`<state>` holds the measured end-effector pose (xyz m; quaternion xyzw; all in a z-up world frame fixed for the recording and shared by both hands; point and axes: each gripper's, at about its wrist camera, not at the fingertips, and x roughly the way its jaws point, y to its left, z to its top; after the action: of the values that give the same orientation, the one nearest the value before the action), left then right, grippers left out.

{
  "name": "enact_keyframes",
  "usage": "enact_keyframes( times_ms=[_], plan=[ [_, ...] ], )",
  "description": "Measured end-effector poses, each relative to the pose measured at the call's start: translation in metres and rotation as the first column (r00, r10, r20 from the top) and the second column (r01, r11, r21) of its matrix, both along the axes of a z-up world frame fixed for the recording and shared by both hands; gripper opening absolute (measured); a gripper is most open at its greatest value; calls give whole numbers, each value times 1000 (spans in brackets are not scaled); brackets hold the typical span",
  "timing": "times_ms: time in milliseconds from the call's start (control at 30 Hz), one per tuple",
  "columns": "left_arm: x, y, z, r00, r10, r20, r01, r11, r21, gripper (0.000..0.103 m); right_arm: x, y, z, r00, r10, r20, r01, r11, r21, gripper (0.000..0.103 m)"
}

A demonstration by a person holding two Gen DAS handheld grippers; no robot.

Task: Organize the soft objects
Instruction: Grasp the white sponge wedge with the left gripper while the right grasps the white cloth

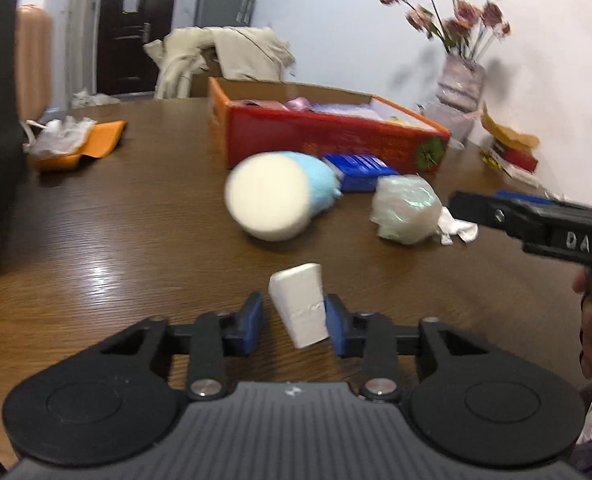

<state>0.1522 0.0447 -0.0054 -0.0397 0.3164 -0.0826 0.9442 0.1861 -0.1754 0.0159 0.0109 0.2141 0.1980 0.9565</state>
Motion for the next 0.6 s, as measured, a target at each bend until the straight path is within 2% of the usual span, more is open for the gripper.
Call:
enact_keyframes(
  times_ms=[100, 200, 300, 367, 467, 533, 600],
  plan=[
    [11, -6, 0, 1000, -12, -9, 12, 1000, -13, 34, 11, -2, -3, 1000, -26, -17, 25, 999, -31, 75],
    [19, -12, 1, 999, -30, -16, 30, 999, -16, 22, 27, -14, -8, 994, -93, -63, 90, 995, -45, 66],
    [26, -14, 3, 999, -37, -27, 36, 999, -35, 20, 48, -28, -15, 979, -156, -128, 151, 987, -49, 57],
    [30, -16, 5, 999, -45, -25, 44, 999, -31, 19, 61, -31, -19, 973, -154, -170, 145, 987, -62, 53],
    [31, -20, 12, 998, -61, -8, 61, 998, -23, 18, 74, -27, -25, 971, -128, -201, 115, 991, -74, 40],
    [29, -24, 18, 997, -73, 11, 74, 997, -20, 18, 79, -24, -29, 968, -121, -218, 105, 991, -85, 26],
    [27, -26, 25, 996, -82, 35, 83, 996, -17, 18, 79, -25, -31, 969, -121, -214, 105, 991, -84, 22]
  ],
)
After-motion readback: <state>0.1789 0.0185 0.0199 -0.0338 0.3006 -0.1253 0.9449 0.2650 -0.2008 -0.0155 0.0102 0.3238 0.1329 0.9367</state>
